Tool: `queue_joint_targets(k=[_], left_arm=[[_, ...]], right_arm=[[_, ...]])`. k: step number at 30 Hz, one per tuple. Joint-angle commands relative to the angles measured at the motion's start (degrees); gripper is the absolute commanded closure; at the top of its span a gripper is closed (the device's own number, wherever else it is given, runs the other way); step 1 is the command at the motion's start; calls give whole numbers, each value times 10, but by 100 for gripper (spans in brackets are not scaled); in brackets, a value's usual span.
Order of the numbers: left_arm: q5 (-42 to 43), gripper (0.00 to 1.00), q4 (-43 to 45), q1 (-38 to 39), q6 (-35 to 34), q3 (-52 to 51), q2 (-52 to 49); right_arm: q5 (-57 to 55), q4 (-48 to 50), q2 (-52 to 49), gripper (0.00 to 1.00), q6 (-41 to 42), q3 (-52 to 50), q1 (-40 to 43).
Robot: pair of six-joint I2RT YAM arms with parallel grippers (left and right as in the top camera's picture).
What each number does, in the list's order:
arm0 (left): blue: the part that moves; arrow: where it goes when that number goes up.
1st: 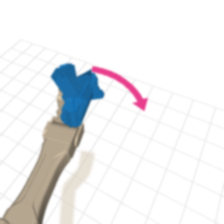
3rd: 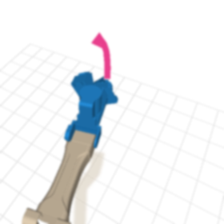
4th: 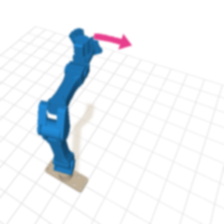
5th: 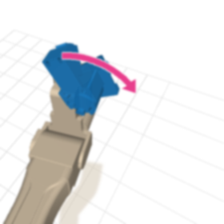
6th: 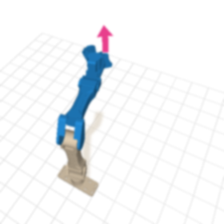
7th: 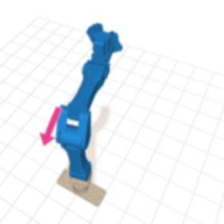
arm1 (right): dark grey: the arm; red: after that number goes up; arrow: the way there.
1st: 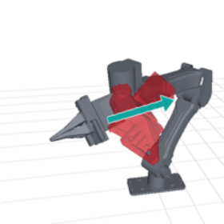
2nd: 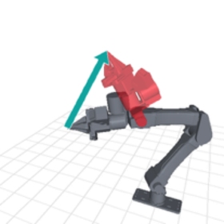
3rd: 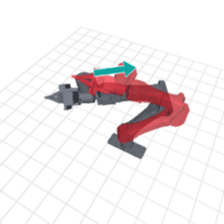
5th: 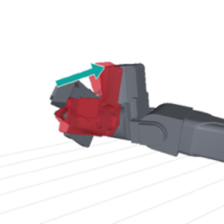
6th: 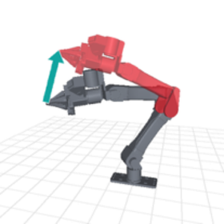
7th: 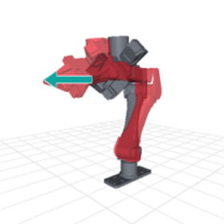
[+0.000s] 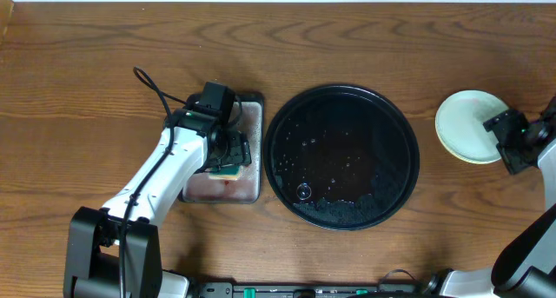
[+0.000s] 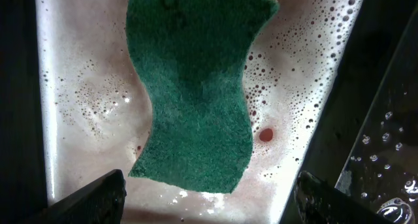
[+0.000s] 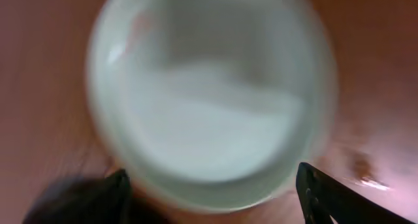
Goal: Clean dirty plates on tray and stack at the side
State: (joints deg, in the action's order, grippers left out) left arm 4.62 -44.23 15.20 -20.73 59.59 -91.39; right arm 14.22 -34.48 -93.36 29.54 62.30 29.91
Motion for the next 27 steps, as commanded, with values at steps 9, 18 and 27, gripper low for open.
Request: queue_joint_targets(k=[9, 18, 27], left_arm=[[57, 16, -32, -74, 3, 35, 0], [67, 16, -179, -106, 55, 14, 37], [68, 16, -99, -100, 90, -132, 335]], right_arm=[[43, -86, -5, 1, -296, 13, -243], [-37, -237, 52, 1, -264, 46, -353], [-68, -169, 314, 1, -263, -38, -376]])
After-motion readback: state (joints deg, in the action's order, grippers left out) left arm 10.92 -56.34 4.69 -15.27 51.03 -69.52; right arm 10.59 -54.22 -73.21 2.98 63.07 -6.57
